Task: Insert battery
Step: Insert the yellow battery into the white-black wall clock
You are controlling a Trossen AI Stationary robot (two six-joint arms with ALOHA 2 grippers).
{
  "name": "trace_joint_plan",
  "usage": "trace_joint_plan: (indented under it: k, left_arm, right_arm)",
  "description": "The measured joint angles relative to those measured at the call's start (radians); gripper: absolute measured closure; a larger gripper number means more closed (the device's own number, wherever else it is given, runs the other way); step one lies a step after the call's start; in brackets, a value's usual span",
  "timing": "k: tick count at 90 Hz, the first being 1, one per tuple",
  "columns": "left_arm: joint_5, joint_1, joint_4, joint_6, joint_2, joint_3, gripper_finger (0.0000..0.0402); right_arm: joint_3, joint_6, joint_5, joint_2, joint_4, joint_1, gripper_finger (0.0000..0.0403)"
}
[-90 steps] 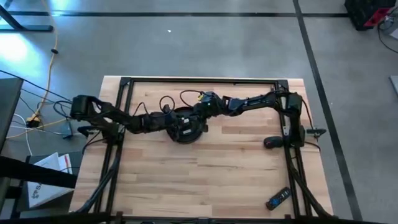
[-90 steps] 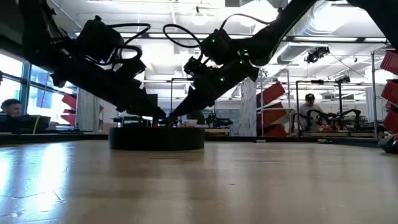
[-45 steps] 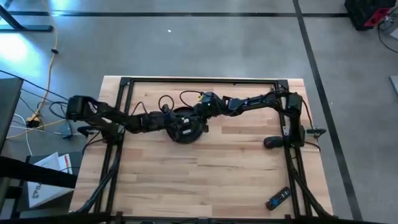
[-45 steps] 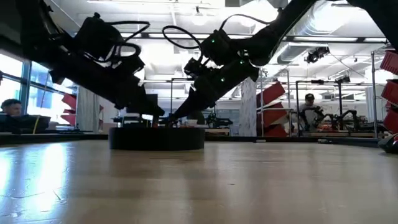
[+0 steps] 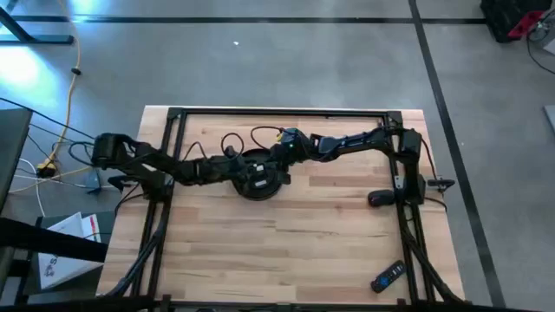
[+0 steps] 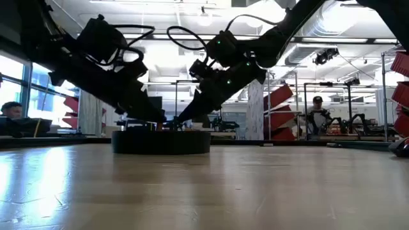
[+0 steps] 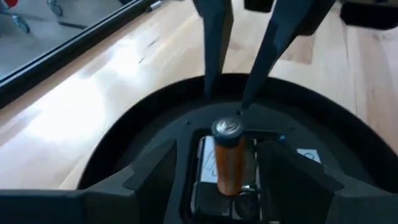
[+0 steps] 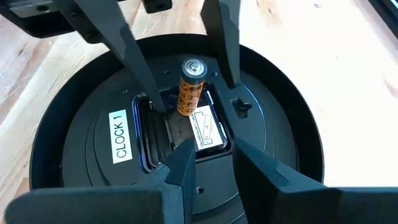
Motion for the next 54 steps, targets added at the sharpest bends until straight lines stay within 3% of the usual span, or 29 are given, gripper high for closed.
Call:
trace_joint_plan:
  k: [17, 54]
  left_arm:
    - [-0.008, -0.003, 0.009, 0.000, 0.000, 0.000, 0.0188]
    - [-0.006, -0.003, 0.034, -0.006, 0.000, 0.000, 0.0277]
  right_arm:
    - [0.000, 0.000, 0.000, 0.000, 0.000, 0.005, 0.0327]
    - [0.000, 0.005, 0.001, 0.000, 0.003, 0.006, 0.0327]
